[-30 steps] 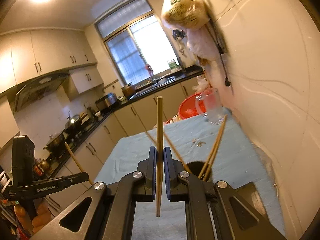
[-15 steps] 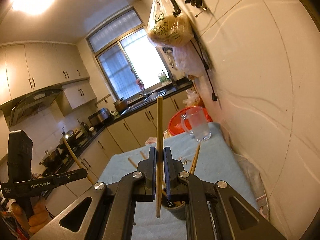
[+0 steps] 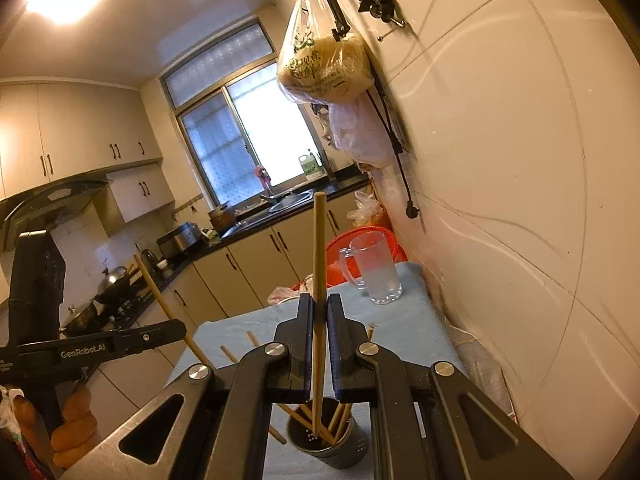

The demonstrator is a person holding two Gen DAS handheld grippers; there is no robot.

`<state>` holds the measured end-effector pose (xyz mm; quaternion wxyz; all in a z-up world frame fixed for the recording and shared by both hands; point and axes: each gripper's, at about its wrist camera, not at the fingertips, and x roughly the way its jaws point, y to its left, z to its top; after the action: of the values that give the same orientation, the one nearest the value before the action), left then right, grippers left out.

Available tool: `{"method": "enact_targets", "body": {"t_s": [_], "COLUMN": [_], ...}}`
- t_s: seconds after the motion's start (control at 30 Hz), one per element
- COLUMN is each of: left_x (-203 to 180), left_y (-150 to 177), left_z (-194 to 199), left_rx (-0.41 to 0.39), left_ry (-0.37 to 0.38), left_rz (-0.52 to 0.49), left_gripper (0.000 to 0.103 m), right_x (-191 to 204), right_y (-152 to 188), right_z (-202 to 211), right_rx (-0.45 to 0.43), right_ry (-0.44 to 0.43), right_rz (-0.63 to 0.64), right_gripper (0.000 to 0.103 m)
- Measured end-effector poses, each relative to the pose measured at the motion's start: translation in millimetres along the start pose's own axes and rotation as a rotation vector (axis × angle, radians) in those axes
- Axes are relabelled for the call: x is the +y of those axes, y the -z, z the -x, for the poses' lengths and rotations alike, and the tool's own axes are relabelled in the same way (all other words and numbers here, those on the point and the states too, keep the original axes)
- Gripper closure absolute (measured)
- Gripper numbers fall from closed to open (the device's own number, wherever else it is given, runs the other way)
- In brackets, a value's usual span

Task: Organize utensils
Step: 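Lower the chopsticks into the cup and open both grippers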

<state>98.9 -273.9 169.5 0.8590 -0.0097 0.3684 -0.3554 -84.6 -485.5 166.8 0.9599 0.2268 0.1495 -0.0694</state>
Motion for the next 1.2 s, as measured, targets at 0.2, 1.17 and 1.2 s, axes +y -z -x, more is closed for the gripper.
{"method": "enact_targets", "body": {"t_s": [0.2, 1.17, 1.2], "left_x": [6, 21, 21], "left_y": [4, 38, 38], "left_z": [-27, -59, -60], "left_rx": [0.019, 0.064, 0.065], "left_ry": [-0.014, -0.046, -0.047], "left_rz": [0.015, 0.018, 0.018], "left_gripper": [0.096, 0.096, 0.096], "right_x": [-6, -6, -6], "right_y": [8, 63, 65], "right_z": [-22, -74, -75], "right_rx": [0.035, 0.183, 0.187], "right_ry": [0.02, 0.068, 0.068], "right_rz": [0.005, 0.057, 0.057], "right_gripper": [0.095, 0.095, 0.095]}}
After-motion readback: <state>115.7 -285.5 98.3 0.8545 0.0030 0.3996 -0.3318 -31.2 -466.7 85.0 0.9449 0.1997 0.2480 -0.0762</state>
